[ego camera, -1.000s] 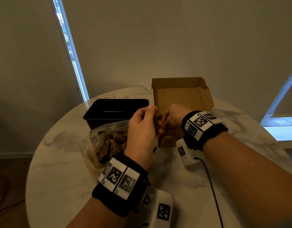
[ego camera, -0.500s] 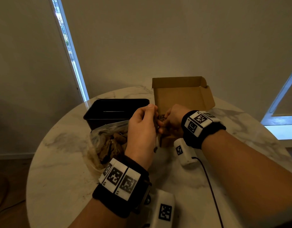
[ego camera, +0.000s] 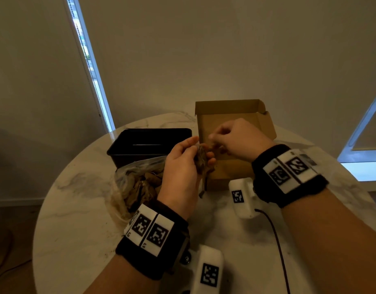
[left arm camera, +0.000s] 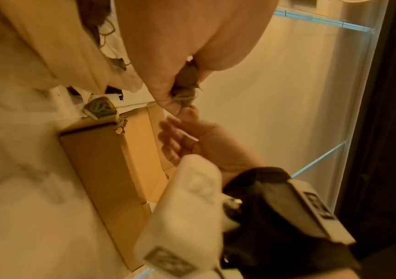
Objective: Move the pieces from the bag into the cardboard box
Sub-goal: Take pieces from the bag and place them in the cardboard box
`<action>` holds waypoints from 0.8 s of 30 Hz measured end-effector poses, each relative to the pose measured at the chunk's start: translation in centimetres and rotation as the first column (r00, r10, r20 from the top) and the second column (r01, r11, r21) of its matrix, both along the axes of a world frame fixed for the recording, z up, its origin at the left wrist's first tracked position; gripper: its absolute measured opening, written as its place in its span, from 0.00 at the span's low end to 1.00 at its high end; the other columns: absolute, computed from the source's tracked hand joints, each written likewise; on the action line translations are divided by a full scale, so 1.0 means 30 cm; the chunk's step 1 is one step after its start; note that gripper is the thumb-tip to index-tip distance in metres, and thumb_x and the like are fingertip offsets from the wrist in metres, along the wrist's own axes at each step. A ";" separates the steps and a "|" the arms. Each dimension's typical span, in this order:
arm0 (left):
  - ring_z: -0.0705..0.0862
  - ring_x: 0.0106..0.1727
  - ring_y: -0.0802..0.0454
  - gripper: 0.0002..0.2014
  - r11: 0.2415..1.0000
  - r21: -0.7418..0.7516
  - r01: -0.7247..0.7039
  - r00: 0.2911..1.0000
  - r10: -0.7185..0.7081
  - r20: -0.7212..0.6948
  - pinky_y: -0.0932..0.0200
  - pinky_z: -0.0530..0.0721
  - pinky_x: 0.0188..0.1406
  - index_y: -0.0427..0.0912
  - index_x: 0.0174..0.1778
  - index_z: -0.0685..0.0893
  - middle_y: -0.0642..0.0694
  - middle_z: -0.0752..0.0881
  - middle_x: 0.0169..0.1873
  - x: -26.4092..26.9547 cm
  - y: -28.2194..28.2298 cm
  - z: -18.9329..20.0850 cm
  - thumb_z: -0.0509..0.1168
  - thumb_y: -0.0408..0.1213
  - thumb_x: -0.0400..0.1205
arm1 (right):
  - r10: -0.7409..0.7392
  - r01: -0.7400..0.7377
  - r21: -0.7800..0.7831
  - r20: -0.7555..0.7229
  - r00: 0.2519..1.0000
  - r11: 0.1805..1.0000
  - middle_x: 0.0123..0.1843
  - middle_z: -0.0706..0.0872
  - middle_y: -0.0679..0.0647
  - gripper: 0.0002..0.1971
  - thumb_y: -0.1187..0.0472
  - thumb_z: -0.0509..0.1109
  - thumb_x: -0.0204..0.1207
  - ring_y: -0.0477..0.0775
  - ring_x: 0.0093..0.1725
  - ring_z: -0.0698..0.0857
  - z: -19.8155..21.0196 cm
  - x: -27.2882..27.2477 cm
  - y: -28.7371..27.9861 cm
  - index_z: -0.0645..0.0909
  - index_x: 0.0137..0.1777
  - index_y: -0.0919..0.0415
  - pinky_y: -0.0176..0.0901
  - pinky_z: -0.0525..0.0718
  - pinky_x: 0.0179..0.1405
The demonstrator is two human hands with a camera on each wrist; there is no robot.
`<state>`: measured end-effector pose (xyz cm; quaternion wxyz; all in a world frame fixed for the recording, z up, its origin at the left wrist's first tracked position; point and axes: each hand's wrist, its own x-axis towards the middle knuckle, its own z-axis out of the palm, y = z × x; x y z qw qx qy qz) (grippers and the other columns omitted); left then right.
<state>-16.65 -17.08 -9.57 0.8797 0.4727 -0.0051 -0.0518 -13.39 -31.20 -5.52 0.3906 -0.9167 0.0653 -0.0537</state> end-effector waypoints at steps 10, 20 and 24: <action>0.92 0.55 0.43 0.16 0.998 -0.021 -0.062 0.994 0.063 0.090 0.53 0.92 0.43 0.44 0.73 0.76 0.37 0.89 0.60 0.006 -0.004 -0.025 0.57 0.29 0.91 | 0.255 -0.263 0.217 0.067 0.965 0.940 0.44 0.93 0.53 0.16 0.44 0.78 0.75 0.52 0.45 0.92 -0.006 -0.140 0.061 0.88 0.47 0.57 0.55 0.93 0.51; 0.90 0.62 0.45 0.13 0.992 0.124 -0.018 0.989 -0.001 0.151 0.41 0.86 0.67 0.44 0.69 0.82 0.40 0.91 0.60 0.017 -0.004 -0.039 0.57 0.37 0.92 | 0.147 -0.185 0.341 0.135 0.980 0.922 0.45 0.93 0.56 0.03 0.58 0.77 0.79 0.56 0.46 0.94 -0.036 -0.126 -0.012 0.88 0.46 0.56 0.50 0.94 0.47; 0.92 0.59 0.44 0.14 0.982 0.187 -0.004 0.977 -0.036 0.209 0.50 0.90 0.57 0.37 0.67 0.84 0.38 0.92 0.56 0.016 -0.001 -0.055 0.68 0.34 0.85 | 0.156 -0.210 0.349 0.177 0.972 0.913 0.42 0.93 0.56 0.04 0.59 0.77 0.80 0.51 0.40 0.93 -0.039 -0.131 -0.021 0.88 0.46 0.58 0.38 0.89 0.36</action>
